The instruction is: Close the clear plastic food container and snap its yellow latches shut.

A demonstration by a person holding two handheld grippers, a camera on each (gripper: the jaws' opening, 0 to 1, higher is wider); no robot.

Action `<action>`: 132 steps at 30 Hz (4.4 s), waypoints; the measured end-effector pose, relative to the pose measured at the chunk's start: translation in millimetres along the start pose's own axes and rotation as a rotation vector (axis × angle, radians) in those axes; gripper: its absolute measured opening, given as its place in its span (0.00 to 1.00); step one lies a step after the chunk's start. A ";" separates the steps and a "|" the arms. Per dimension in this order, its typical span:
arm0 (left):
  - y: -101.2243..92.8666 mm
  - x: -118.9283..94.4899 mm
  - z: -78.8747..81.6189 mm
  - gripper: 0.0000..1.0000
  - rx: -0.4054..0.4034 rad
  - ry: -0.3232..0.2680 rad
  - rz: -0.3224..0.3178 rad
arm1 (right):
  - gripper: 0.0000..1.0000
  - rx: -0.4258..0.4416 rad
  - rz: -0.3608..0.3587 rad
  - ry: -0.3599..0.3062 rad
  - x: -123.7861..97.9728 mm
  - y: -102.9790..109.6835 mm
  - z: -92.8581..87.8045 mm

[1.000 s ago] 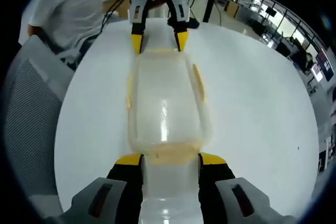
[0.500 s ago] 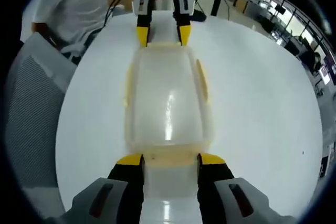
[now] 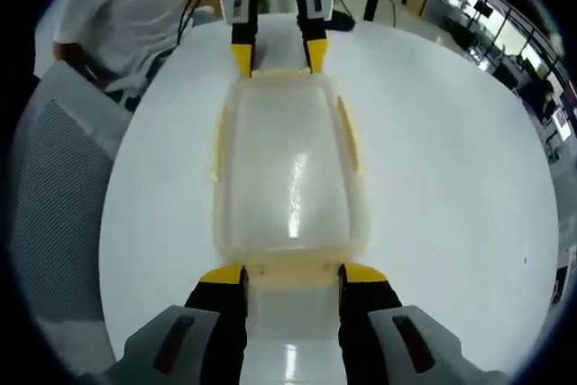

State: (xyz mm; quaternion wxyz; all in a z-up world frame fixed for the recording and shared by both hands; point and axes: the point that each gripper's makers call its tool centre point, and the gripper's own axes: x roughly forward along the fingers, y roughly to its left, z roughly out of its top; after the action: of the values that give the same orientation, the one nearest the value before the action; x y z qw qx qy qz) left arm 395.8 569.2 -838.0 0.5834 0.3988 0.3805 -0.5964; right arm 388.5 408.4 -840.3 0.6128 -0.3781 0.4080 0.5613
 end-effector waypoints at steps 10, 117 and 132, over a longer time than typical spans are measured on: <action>-1.4 0.7 1.8 0.39 -0.010 -0.026 0.007 | 0.38 -0.022 0.005 0.029 1.8 0.4 -0.5; 7.5 -68.6 36.3 0.39 0.015 -0.086 0.007 | 0.38 -0.021 -0.082 -0.024 -79.9 -5.7 27.5; 5.7 -62.7 53.6 0.39 0.005 -0.085 0.009 | 0.38 -0.027 -0.077 -0.031 -84.9 -7.6 10.8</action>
State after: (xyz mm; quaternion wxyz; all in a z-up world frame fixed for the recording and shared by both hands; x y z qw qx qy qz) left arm 399.8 544.4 -759.2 0.6008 0.3765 0.3521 -0.6110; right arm 393.8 385.5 -757.7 0.6350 -0.3929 0.3763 0.5485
